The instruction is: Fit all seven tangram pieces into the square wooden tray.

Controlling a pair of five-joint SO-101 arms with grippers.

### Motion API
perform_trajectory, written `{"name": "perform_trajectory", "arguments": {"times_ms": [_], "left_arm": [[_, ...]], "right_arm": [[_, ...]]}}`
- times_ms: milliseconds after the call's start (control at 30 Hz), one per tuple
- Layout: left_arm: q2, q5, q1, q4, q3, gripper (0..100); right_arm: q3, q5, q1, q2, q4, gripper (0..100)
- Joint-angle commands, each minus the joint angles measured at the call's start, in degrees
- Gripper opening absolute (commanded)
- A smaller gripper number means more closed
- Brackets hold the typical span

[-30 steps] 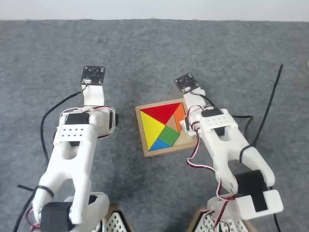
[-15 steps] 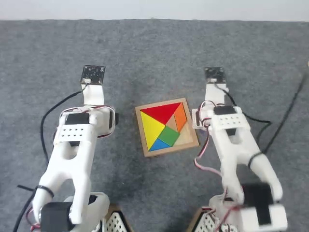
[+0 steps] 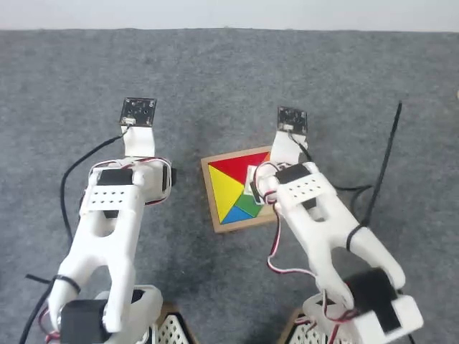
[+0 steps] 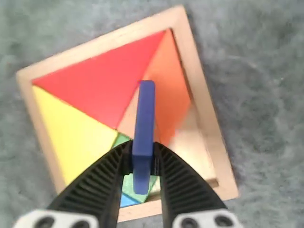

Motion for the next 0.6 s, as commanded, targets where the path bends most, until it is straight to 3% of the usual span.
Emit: {"name": "perform_trajectory", "arguments": {"times_ms": [0, 200, 567], "left_arm": [[-0.2, -0.5, 0.5, -1.6, -0.5, 18], [-0.2, -0.5, 0.5, -1.6, -0.5, 18], [-0.2, -0.5, 0.6, -1.6, -0.5, 18]], "right_arm": [[-0.7, -1.0, 1.4, -0.3, -0.1, 13.1], [-0.6, -8.6, 0.7, -0.4, 3.1, 33.7], [-1.9, -7.8, 0.7, -3.0, 3.1, 35.0]]}}
